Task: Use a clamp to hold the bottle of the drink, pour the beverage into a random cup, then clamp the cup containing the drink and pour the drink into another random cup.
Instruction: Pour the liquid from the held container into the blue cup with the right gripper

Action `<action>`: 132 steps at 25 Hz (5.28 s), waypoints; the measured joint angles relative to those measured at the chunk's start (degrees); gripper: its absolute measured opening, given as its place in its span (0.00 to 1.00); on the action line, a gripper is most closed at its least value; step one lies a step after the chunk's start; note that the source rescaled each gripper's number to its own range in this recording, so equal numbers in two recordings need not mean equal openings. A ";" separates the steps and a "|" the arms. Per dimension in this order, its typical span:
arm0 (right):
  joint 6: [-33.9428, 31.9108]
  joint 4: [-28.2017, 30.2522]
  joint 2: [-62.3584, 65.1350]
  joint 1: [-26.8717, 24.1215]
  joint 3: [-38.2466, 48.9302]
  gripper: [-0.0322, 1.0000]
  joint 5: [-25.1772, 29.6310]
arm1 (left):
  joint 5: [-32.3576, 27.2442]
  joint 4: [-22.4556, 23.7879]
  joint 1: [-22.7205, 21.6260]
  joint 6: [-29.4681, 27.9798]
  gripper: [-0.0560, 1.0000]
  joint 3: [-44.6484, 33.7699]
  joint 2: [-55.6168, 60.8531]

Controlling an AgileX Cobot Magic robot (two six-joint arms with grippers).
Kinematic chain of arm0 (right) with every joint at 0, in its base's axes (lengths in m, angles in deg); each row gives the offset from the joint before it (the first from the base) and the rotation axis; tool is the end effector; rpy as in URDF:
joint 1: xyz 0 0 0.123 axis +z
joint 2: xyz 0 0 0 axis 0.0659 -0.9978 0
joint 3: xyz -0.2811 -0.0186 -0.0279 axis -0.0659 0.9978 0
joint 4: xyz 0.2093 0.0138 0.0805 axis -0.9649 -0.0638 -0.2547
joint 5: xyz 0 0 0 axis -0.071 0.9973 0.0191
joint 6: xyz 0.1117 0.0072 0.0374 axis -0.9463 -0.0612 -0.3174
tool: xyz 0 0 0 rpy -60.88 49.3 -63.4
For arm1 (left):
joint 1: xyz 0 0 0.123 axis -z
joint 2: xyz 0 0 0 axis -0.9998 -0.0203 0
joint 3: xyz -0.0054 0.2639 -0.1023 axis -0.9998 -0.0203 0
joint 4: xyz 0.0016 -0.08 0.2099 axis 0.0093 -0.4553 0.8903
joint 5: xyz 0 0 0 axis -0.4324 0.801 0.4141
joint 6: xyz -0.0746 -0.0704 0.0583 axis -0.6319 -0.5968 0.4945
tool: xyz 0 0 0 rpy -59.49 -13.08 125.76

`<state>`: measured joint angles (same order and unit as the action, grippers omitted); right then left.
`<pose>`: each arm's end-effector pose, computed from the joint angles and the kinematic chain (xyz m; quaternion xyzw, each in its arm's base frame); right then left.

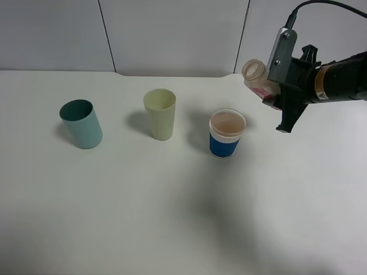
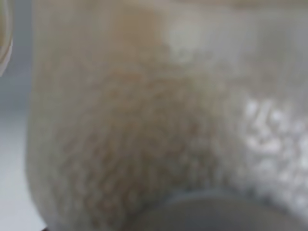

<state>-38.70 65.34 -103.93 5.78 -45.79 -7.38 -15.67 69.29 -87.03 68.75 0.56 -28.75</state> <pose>0.3031 0.0717 0.1951 -0.5624 0.7001 -0.1250 0.4218 -0.0049 0.0070 0.2558 -0.0466 0.8465 -0.0111 0.5303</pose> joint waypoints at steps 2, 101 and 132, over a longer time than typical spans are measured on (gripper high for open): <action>1.21 1.09 0.00 0.99 0.00 0.05 1.96 | 0.00 0.00 0.00 0.00 1.00 0.00 0.00; 23.88 1.65 0.19 7.93 -2.05 0.05 16.77 | 0.00 0.00 0.00 0.00 1.00 0.00 0.00; 24.99 1.83 -1.68 11.97 -3.88 0.05 22.76 | 0.00 0.00 0.00 0.00 1.00 0.00 0.00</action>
<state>-13.71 67.17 -105.61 17.76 -49.67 15.38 -15.67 69.29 -87.03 68.75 0.56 -28.75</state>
